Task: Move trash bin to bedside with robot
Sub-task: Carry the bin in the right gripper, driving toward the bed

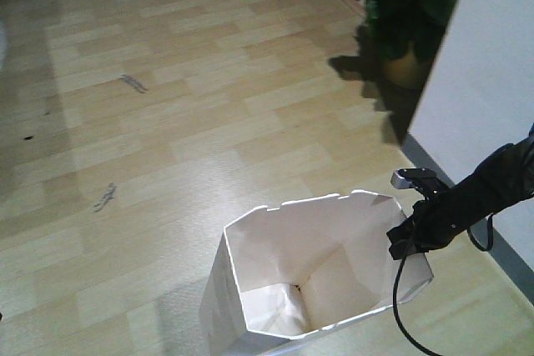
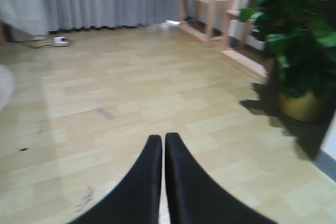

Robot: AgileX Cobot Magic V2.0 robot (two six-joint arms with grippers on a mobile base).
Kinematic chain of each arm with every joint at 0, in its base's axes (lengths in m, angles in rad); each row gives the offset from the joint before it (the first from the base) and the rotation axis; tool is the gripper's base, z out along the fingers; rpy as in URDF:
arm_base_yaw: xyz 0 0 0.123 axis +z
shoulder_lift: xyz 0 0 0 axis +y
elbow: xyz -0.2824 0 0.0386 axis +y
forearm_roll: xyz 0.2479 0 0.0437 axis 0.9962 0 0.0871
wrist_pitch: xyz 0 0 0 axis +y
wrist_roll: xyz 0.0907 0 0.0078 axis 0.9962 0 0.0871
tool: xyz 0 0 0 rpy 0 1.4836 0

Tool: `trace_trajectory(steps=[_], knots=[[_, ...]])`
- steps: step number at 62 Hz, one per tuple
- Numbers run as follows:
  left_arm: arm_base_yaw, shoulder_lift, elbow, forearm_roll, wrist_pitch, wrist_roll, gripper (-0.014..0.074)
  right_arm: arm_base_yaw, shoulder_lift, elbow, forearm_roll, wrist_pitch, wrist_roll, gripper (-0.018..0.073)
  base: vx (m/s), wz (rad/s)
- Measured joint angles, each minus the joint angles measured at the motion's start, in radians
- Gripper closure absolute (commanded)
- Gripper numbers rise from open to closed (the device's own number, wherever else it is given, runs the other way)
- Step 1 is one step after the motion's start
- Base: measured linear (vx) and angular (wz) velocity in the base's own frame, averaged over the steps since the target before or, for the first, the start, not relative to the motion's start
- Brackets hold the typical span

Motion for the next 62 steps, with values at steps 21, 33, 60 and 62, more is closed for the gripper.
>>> trace_trajectory(steps=[21, 33, 60, 62], knots=[[0.0, 0.0, 0.0, 0.0, 0.0, 0.0, 0.0602, 0.001, 0.0, 0.0, 0.0, 0.001, -0.001, 0.0564, 0.16, 0.51], [0.0, 0.0, 0.0, 0.0, 0.0, 0.0, 0.0602, 0.001, 0.0, 0.0, 0.0, 0.008, -0.001, 0.0564, 0.2, 0.31], [0.0, 0.0, 0.0, 0.0, 0.0, 0.0, 0.0602, 0.001, 0.0, 0.0, -0.002, 0.007, -0.001, 0.0564, 0.24, 0.14], [0.0, 0.0, 0.0, 0.0, 0.0, 0.0, 0.0602, 0.001, 0.0, 0.0, -0.002, 0.007, -0.001, 0.0564, 0.27, 0.08]])
